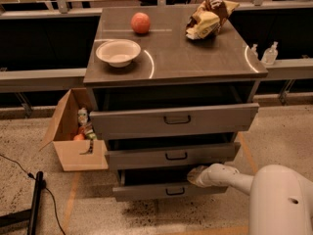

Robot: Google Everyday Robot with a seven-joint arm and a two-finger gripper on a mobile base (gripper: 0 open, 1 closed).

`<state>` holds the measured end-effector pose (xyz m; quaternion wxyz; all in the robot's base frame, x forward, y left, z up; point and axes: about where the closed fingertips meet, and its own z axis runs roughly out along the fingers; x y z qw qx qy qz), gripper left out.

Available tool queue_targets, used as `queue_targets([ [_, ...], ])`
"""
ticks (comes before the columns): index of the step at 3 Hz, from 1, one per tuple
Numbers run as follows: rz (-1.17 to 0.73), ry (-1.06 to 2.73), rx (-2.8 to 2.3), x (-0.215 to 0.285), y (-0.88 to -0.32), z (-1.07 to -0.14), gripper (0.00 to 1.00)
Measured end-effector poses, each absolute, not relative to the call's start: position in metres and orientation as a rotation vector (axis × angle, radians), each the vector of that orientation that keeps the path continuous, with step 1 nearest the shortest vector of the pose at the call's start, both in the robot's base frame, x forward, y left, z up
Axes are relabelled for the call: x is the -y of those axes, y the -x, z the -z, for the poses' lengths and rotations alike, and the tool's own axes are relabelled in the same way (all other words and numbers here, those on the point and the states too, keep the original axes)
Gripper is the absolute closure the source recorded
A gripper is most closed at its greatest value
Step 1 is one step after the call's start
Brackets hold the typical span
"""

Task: Open bottom drawer

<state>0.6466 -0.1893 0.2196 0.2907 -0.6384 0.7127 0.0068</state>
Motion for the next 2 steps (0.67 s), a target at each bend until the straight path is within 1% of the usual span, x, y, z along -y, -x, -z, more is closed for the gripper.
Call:
queue_targets([
  [2,0.046,1.702,-1.864,0.1753,-0.6543,-0.2026,1.00],
])
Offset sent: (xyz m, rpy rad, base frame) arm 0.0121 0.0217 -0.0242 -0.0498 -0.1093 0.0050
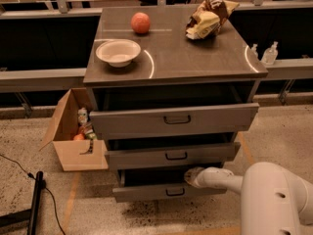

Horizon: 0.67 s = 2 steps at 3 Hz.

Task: Open bottom drawer

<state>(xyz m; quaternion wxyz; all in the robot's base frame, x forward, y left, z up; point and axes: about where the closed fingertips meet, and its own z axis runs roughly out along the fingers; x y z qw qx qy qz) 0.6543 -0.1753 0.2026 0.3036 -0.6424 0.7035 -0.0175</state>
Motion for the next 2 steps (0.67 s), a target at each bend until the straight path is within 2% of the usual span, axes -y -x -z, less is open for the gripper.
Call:
queue_targets([
  [2,0.091,1.717,-1.844,0.1720,-0.6540,-0.1983,1.00],
])
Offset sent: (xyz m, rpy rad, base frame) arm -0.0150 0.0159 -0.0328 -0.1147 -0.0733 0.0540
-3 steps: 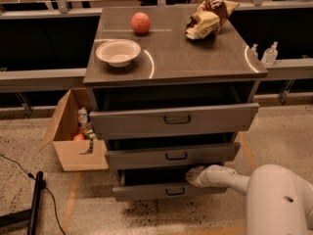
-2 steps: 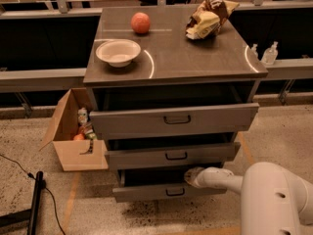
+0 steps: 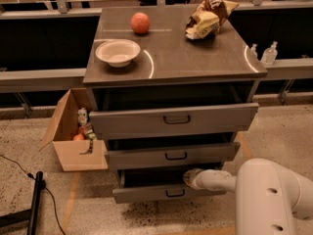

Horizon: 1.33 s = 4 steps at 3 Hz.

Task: Open bottom drawer

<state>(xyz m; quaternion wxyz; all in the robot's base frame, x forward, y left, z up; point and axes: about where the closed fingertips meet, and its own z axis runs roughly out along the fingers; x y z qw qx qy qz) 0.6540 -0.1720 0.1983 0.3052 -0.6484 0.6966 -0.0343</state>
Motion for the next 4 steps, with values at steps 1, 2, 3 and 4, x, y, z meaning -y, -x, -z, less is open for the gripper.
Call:
queue_targets([
  [1,0.105,1.751,-1.833,0.1716,-0.6493,-0.1953,1.00],
  [2,0.114,1.772,-1.826,0.1714,-0.6465,-0.1963,1.00],
  [3,0.115,1.775,-1.825,0.1714,-0.6460,-0.1977,1.00],
  [4,0.115,1.775,-1.825,0.1714,-0.6460,-0.1978,1.00],
])
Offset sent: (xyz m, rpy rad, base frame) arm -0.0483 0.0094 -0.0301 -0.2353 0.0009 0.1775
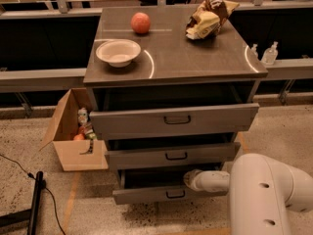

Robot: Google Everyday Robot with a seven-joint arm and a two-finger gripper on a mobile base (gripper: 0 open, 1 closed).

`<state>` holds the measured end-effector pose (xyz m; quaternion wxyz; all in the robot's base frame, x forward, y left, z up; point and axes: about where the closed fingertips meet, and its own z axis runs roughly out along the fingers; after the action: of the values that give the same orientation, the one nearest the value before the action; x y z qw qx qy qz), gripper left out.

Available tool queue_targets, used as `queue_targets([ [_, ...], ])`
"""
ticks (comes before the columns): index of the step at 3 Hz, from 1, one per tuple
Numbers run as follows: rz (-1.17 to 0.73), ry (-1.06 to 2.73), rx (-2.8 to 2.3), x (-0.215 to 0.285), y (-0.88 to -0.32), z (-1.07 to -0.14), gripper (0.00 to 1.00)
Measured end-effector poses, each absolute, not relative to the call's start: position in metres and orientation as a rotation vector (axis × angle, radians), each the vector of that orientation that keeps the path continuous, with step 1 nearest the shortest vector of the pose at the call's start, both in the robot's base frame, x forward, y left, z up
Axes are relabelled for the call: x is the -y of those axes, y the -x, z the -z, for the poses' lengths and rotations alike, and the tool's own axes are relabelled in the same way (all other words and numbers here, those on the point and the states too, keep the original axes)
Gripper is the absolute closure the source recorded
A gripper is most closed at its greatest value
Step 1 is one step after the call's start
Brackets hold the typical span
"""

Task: Open bottom drawer

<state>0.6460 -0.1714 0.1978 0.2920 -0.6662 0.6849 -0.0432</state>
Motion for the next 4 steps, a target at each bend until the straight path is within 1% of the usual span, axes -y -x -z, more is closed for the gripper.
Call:
queue_targets([
  [2,0.108,2.038,-1.791,0.166,-0.608,-0.209,1.00],
  [3,0.037,2.147,-1.810,0.160,-0.584,-0.215,1.00],
  [4,0.012,2.171,-1.822,0.158,-0.572,-0.220,1.00],
])
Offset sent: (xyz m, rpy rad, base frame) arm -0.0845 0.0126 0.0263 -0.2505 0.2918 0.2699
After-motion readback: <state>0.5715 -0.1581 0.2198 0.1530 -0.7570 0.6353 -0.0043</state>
